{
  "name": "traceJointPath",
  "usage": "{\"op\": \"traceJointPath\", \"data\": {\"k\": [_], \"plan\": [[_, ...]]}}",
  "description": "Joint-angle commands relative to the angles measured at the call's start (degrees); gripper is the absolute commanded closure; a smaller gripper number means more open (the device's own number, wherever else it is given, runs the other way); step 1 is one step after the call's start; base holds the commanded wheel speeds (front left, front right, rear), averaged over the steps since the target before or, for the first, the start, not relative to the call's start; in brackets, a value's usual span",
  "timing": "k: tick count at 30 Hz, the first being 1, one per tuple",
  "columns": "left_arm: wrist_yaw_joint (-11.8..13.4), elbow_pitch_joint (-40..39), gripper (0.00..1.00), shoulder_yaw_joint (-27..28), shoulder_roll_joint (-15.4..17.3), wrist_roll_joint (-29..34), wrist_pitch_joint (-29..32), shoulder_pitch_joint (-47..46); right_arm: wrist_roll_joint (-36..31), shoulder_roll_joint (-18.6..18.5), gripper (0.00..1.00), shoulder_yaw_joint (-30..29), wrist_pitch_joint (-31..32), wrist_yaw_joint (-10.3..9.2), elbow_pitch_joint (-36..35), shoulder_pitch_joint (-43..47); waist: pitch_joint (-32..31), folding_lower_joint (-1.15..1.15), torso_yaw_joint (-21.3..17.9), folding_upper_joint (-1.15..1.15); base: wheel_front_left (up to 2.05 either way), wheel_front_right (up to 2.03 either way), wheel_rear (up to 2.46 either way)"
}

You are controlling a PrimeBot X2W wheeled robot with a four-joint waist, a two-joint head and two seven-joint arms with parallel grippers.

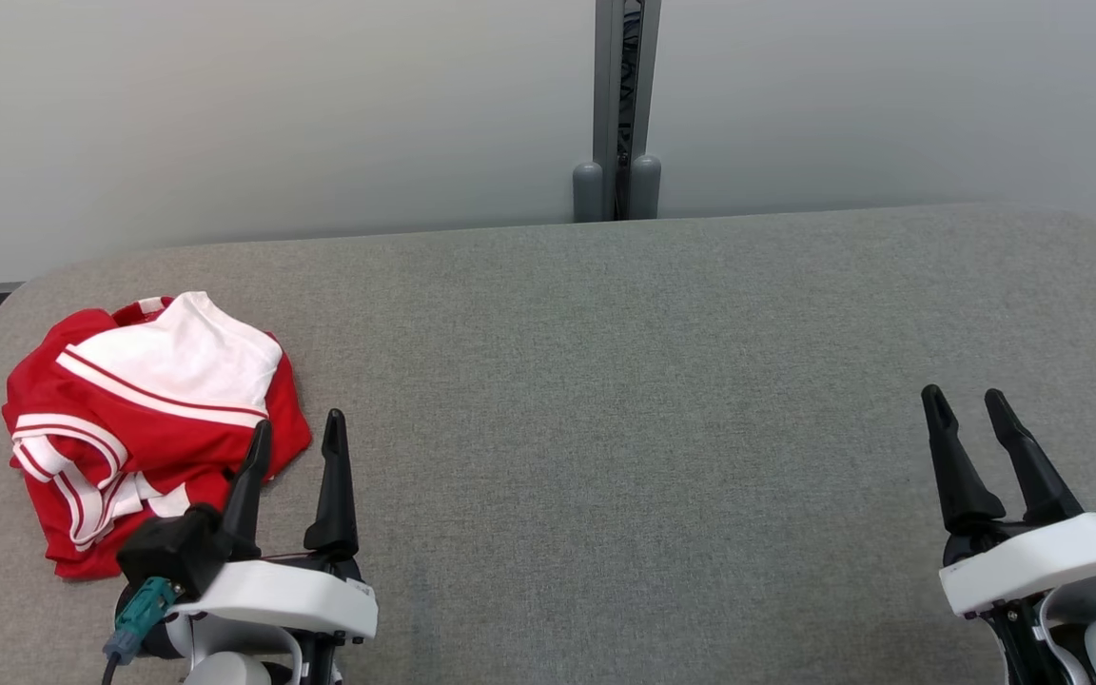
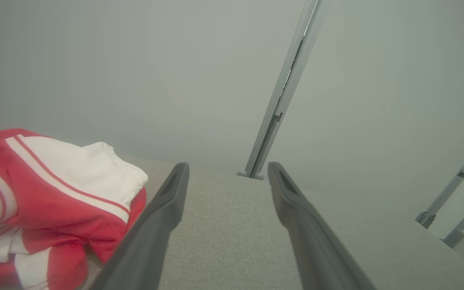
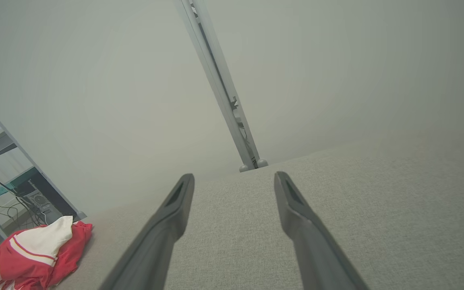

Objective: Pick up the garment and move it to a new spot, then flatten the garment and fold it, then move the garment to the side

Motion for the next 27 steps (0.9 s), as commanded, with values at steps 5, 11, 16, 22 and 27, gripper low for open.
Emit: {"op": "traceJointPath", "data": {"k": [5, 11, 16, 22, 27], "plan": [[0.7, 0.0, 0.0, 0.1, 0.2, 3.6, -0.5, -1.9, -3.8, -0.9, 0.0, 1.1, -1.9, 0.12, -0.8, -0.3, 0.0, 0.0, 0.0, 0.0, 0.0, 0.0, 0.0], [1.3, 0.4, 0.0, 0.2, 0.3, 6.6, -0.6, -2.2, -6.9, -1.3, 0.0, 2.1, -3.4, 0.12, -1.1, -0.2, 0.1, 0.0, 0.0, 0.0, 0.0, 0.0, 0.0], [1.6, 0.7, 0.0, 0.1, 0.3, 8.5, -0.8, -2.5, -8.7, -1.3, 0.0, 2.2, -4.4, 0.13, -1.1, 0.0, 0.0, 0.0, -0.1, 0.0, 0.0, 0.0, 0.0], [1.9, 1.1, 0.0, 0.2, 0.3, 10.9, -1.1, -2.8, -11.1, -1.4, 0.0, 2.9, -5.6, 0.13, -1.2, 0.3, 0.0, 0.0, 0.0, 0.0, 0.0, 0.0, 0.0], [2.4, 1.1, 0.0, 0.0, 0.3, 12.9, -1.2, -2.8, -12.7, -1.5, 0.0, 3.5, -6.6, 0.13, -1.3, 0.7, 0.0, 0.0, 0.0, 0.0, 0.0, 0.0, 0.0]]}}
